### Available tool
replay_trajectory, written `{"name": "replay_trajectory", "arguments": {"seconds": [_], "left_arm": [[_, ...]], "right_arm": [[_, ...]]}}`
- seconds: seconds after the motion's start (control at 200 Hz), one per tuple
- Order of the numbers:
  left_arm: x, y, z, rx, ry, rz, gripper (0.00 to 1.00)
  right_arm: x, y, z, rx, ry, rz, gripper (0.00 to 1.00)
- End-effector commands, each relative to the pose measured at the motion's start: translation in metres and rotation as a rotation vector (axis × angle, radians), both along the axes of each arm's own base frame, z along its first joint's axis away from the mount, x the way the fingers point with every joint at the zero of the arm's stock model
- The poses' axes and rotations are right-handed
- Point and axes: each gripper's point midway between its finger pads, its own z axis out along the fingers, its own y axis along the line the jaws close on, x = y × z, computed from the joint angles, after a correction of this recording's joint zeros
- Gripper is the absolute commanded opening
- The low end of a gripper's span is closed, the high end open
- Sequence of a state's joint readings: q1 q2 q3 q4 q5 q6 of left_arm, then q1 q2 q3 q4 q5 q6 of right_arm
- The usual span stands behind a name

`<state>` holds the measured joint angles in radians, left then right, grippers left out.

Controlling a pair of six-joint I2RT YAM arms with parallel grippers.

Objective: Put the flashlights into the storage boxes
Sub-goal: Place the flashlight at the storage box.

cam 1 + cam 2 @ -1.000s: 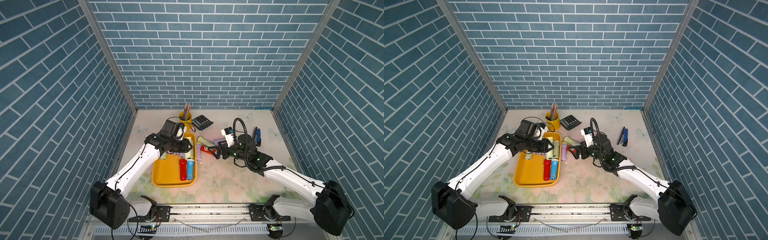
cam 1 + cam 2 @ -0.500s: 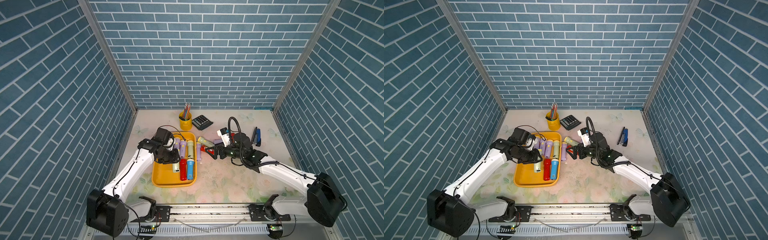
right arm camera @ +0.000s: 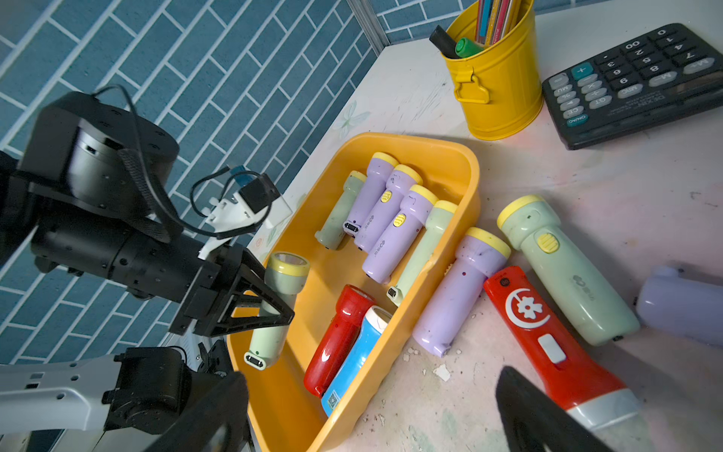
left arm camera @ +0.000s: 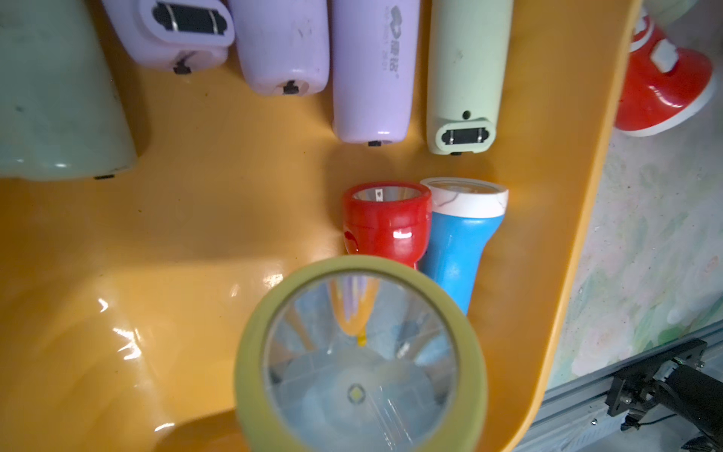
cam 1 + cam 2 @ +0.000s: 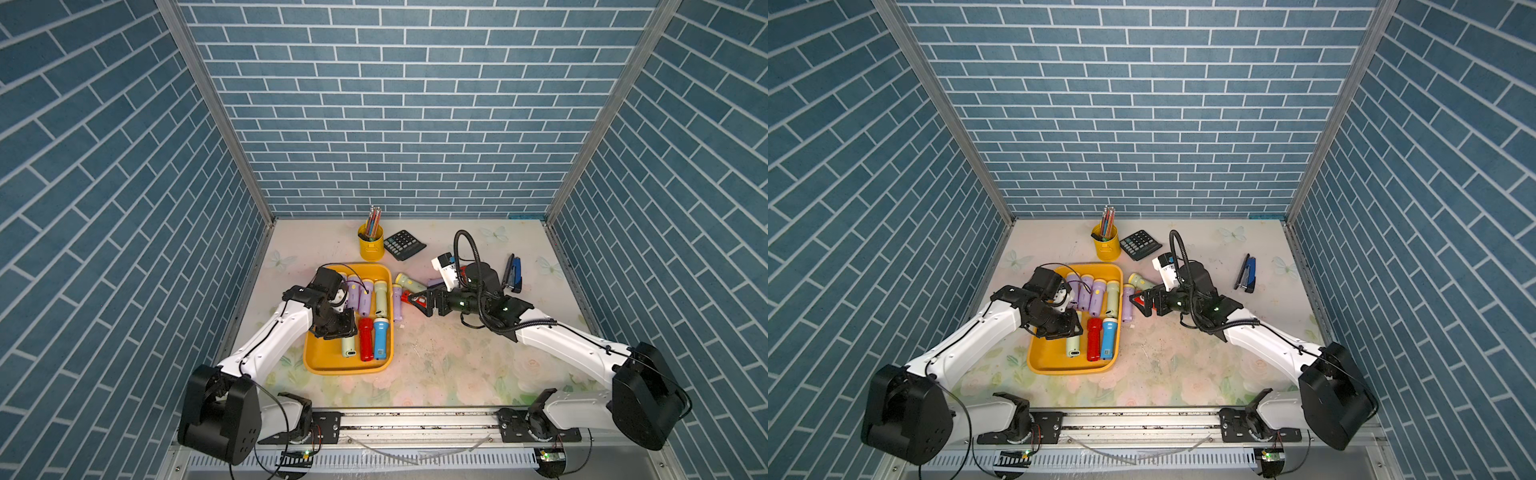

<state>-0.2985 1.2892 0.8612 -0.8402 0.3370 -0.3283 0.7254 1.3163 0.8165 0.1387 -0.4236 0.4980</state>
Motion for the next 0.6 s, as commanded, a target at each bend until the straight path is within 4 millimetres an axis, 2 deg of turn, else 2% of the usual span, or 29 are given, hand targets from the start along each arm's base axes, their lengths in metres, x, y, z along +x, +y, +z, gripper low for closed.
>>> {"name": "replay_trajectory", "arguments": {"seconds": [0.0,0.595], "left_arm": [[0.005,0.0,-0.013,-0.003,0.004,0.002,0.36],[0.01,-0.006,-0.044,0.002,0.072,-0.038,0.43]], "right_arm": [[-0.001,0.0,0.01,0.011,-0.012,0.007,0.99],[0.003,0.001,0.004,0.012,-0.007,-0.007,0.99]]}}
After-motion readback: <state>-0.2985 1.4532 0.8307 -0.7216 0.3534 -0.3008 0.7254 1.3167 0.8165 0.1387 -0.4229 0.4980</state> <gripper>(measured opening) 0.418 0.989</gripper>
